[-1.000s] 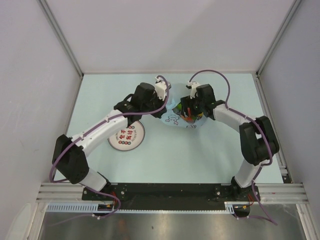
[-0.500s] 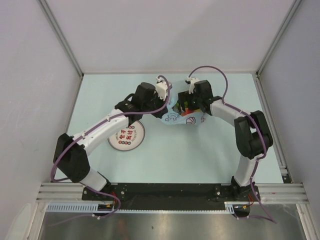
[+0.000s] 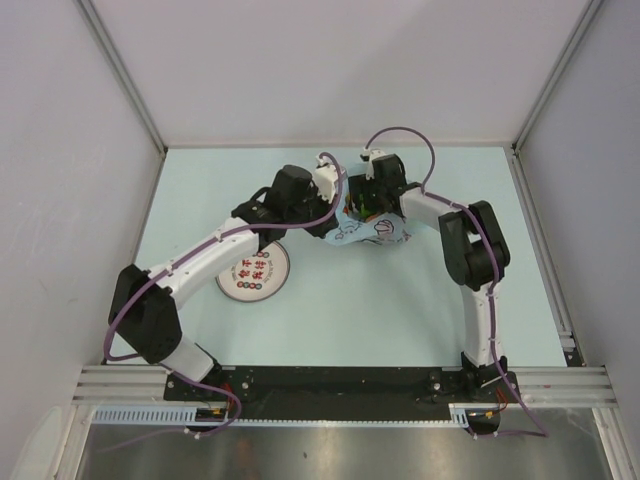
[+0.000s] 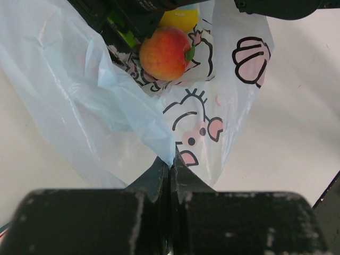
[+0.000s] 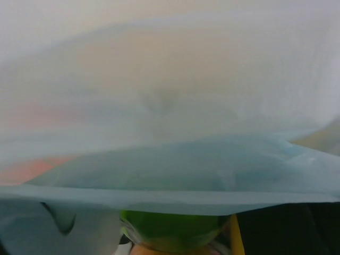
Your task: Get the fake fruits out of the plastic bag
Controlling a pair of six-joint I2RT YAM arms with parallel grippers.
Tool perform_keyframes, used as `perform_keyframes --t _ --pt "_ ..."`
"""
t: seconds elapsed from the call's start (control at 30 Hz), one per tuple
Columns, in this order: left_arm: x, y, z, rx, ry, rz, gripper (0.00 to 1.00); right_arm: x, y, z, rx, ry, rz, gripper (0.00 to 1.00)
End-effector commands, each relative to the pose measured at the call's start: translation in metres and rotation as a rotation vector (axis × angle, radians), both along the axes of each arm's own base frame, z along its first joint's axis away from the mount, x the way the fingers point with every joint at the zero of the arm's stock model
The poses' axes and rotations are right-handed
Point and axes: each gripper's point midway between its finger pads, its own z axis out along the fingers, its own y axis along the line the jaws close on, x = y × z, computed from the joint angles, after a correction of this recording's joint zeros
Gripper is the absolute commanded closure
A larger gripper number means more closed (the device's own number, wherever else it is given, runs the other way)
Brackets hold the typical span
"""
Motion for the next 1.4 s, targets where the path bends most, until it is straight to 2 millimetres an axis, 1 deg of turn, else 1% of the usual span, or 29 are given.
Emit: perform_keyframes --t 0.0,0.07,0.1,0.17,0.2,0.27,0.3,0.33,0.47,0.53,0.57,0.63,0.73,0.77,0.8,0.87,0.9,0.93,0.97,1.0,1.03,1.07,1.1,1.17,1.2,1.27,1.3,1.33,1.37 --pt "0.005 -0.008 0.021 -0.032 -0.059 -0.032 1.0 0.018 -0.014 0.057 0.035 -0.114 -0.024 0.44" --pt "0.011 -0.011 0.021 -0.032 -0.064 -0.025 1.0 0.009 -0.017 0.08 0.092 -0.107 0.0 0.53" --pt "0.017 -0.015 0.023 -0.038 -0.063 -0.015 1.0 0.004 -0.027 0.107 0.128 -0.135 -0.003 0.54" --pt "0.026 -0.017 0.027 -0.044 -0.067 0.011 1.0 -0.012 -0.026 0.13 0.214 -0.122 0.071 0.53" --pt "0.032 -0.021 0.037 -0.062 -0.079 0.023 1.0 -0.021 -0.032 0.155 0.244 -0.15 0.091 0.53" --pt "0.04 -0.027 0.033 -0.06 -0.073 0.03 1.0 -0.045 -0.026 0.176 0.318 -0.13 0.192 0.52" --pt "0.046 -0.031 0.044 -0.075 -0.091 0.04 1.0 -0.056 -0.026 0.182 0.343 -0.114 0.224 0.52" --pt "0.052 -0.033 0.038 -0.066 -0.083 0.049 1.0 -0.073 -0.022 0.2 0.387 -0.119 0.291 0.51" --pt "0.07 -0.039 0.047 -0.057 -0.122 0.062 1.0 -0.114 -0.016 0.228 0.413 -0.13 0.418 0.51" --pt "0.074 -0.038 0.059 -0.056 -0.146 0.058 0.88 -0.126 -0.014 0.241 0.408 -0.164 0.446 0.51" --pt "0.073 -0.035 0.068 -0.068 -0.156 0.054 0.65 -0.137 -0.012 0.255 0.404 -0.204 0.469 0.51" --pt "0.071 -0.025 0.084 -0.102 -0.159 0.04 0.37 -0.146 -0.006 0.266 0.382 -0.248 0.498 0.51" --pt "0.067 0.013 0.127 -0.2 -0.167 0.089 0.18 -0.166 0.01 0.289 0.337 -0.352 0.562 0.51" --pt "0.066 0.026 0.138 -0.224 -0.179 0.117 0.14 -0.179 0.025 0.294 0.338 -0.366 0.603 0.51" --pt "0.064 0.057 0.158 -0.258 -0.211 0.183 0.11 -0.187 0.032 0.306 0.337 -0.413 0.625 0.51" --pt "0.06 0.089 0.17 -0.273 -0.238 0.248 0.07 -0.197 0.047 0.316 0.305 -0.475 0.66 0.51" --pt "0.064 0.116 0.163 -0.257 -0.234 0.312 0.05 -0.217 0.07 0.322 0.308 -0.498 0.73 0.5" --pt "0.054 0.133 0.176 -0.263 -0.272 0.345 0.05 -0.219 0.078 0.322 0.271 -0.533 0.748 0.49" --pt "0.052 0.148 0.174 -0.247 -0.283 0.389 0.05 -0.224 0.089 0.32 0.263 -0.536 0.773 0.49" --pt "0.051 0.169 0.155 -0.207 -0.261 0.44 0.05 -0.238 0.112 0.315 0.263 -0.528 0.831 0.49" --pt "0.037 0.181 0.164 -0.207 -0.295 0.471 0.05 -0.237 0.122 0.307 0.237 -0.529 0.831 0.49" --pt "0.035 0.199 0.158 -0.178 -0.299 0.547 0.02 -0.24 0.134 0.303 0.23 -0.523 0.84 0.49" --pt "0.027 0.213 0.136 -0.144 -0.244 0.605 0.01 -0.248 0.15 0.299 0.232 -0.519 0.865 0.49" --pt "0.003 0.239 0.13 -0.146 -0.212 0.718 0.0 -0.235 0.178 0.28 0.241 -0.441 0.816 0.49" --pt "-0.004 0.26 0.108 -0.176 -0.139 0.826 0.0 -0.23 0.188 0.268 0.246 -0.392 0.808 0.5" --pt "-0.027 0.284 0.086 -0.189 -0.052 0.944 0.0 -0.217 0.217 0.237 0.25 -0.296 0.796 0.53" --pt "-0.035 0.299 0.061 -0.202 0.029 1.02 0.0 -0.212 0.225 0.227 0.247 -0.278 0.794 0.53" --pt "-0.04 0.305 0.047 -0.21 0.075 1.056 0.01 -0.201 0.236 0.193 0.217 -0.22 0.772 0.54" --pt "-0.042 0.314 0.034 -0.234 0.118 1.111 0.03 -0.189 0.242 0.198 0.225 -0.23 0.737 0.55"
